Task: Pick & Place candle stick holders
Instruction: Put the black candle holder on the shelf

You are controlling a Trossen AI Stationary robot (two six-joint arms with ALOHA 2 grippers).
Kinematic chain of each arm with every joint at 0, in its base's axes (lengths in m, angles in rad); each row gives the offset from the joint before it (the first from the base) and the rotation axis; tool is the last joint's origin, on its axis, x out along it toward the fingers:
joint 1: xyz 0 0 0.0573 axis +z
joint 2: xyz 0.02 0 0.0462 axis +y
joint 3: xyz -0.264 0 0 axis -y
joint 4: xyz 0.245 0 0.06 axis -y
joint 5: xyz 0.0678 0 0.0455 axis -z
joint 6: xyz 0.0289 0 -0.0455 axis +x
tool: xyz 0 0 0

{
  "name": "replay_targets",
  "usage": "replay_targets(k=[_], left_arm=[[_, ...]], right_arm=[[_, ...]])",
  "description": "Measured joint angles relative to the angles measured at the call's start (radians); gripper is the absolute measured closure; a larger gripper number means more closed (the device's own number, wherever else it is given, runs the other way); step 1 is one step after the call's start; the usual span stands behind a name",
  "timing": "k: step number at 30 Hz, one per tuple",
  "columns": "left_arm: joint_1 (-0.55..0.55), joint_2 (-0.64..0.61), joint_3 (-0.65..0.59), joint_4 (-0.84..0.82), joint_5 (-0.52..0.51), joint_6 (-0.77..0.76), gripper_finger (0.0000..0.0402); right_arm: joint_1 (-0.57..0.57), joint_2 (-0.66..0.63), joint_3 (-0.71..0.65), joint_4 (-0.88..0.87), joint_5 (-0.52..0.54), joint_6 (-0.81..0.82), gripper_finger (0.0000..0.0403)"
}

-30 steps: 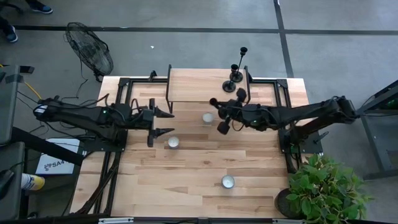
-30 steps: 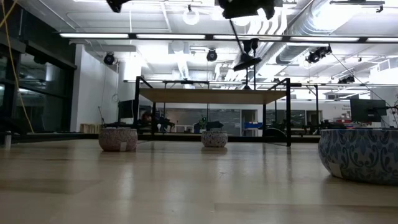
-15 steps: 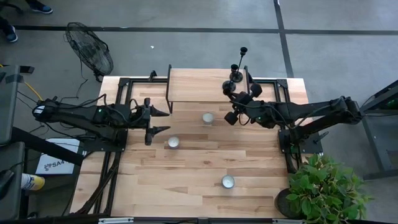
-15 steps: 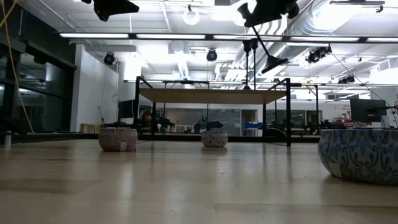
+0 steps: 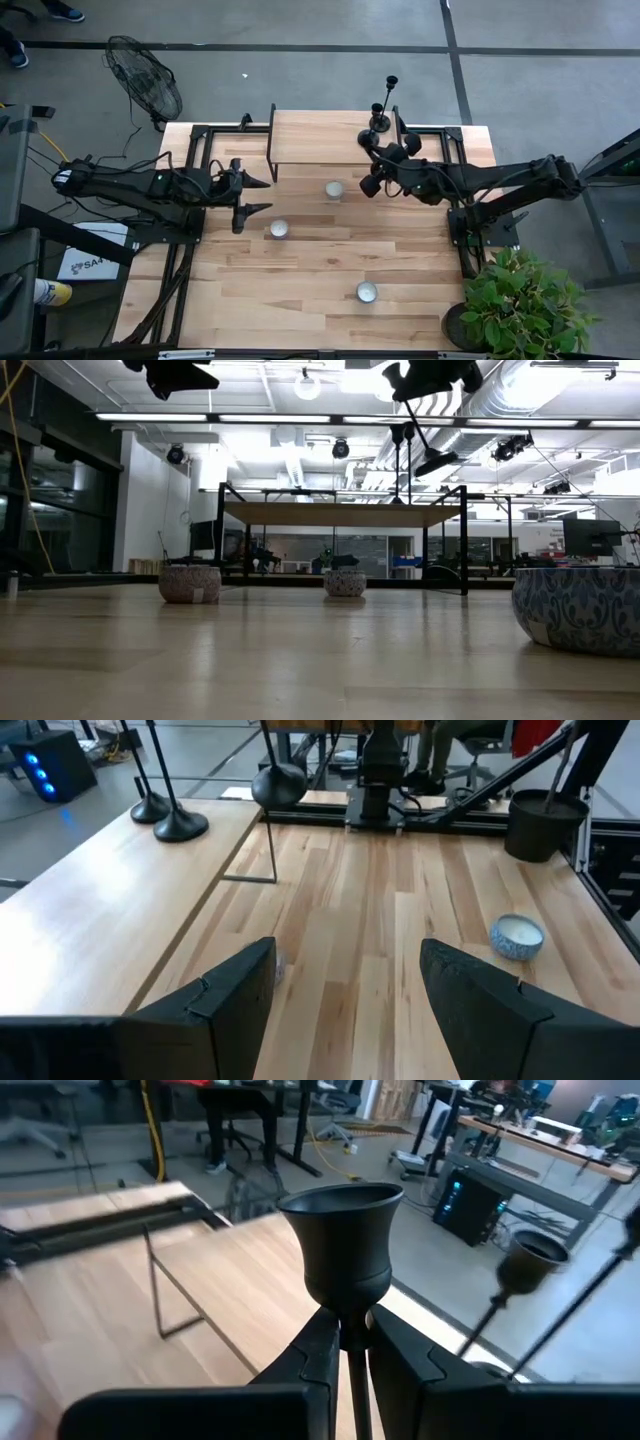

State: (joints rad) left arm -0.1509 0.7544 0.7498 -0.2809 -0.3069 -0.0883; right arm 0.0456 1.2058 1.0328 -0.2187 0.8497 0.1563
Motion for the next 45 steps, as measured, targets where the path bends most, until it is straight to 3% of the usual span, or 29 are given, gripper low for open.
replay_targets(k=[15, 25, 31, 36, 45], left_arm=[[0.0, 0.0, 0.0, -0.042, 0.019, -0.022, 0.0156], [-0.001, 0.0, -0.003, -0.062, 0.027, -0.048, 0.0156], [0.0, -0.011, -0.061, -0.005, 0.027, -0.051, 0.0156], [0.0, -0.055, -0.105, 0.0, 0.027, -0.086, 0.0156], [0.0, -0.189, -0.157, 0.0, -0.015, -0.1, 0.0156]], right_arm=[[0.0, 0.116, 0.0, 0.226, -0.045, -0.035, 0.0373], [-0.002, 0.15, -0.005, 0.351, -0.019, -0.063, 0.0372], [-0.015, 0.157, -0.156, 0.671, -0.051, -0.086, 0.037], [-0.019, 0.13, -0.273, 0.863, 0.003, -0.132, 0.0372], [-0.036, 0.004, -0.341, 0.835, 0.088, -0.141, 0.0368]])
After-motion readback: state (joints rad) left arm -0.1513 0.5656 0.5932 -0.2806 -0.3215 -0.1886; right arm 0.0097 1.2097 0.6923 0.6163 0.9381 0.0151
